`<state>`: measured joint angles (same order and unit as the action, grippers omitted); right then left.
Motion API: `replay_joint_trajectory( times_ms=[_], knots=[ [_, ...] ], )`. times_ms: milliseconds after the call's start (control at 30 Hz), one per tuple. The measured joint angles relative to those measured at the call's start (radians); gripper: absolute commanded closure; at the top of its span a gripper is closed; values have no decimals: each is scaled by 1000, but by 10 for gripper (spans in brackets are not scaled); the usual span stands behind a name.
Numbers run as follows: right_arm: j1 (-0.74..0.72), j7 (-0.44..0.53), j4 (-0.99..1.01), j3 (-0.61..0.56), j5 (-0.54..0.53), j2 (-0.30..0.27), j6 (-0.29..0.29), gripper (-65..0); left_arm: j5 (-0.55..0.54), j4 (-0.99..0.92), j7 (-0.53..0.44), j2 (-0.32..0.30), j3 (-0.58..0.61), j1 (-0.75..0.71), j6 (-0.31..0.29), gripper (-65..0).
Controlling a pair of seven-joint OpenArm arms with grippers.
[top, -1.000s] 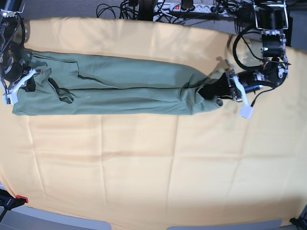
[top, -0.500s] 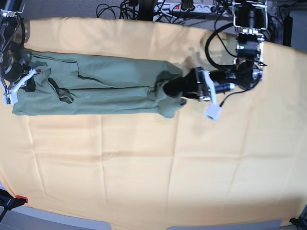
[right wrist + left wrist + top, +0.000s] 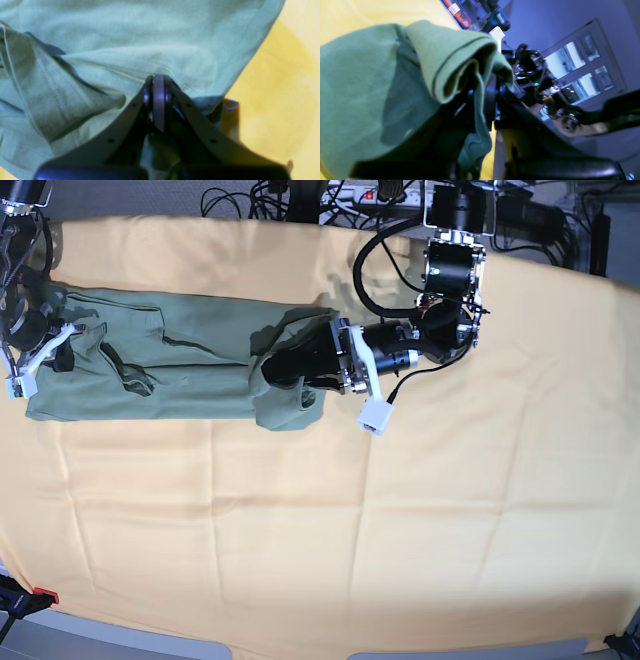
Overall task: Fold the T-shirt properly
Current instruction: 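Fold the strip end with the left gripper toward the right gripper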
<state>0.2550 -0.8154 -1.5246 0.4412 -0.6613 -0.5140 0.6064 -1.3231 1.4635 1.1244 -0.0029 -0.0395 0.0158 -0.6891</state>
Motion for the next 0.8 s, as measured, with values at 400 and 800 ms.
replay_joint_trajectory(
  times_ms=[400,800],
  knots=[
    [0,0,0,0,0,0,15,0,28,0,-60,27,93,-2,0,-397],
    [-1,-10,0,0,0,0,16,0,60,0,-134,27,118,-2,0,0]
  ],
)
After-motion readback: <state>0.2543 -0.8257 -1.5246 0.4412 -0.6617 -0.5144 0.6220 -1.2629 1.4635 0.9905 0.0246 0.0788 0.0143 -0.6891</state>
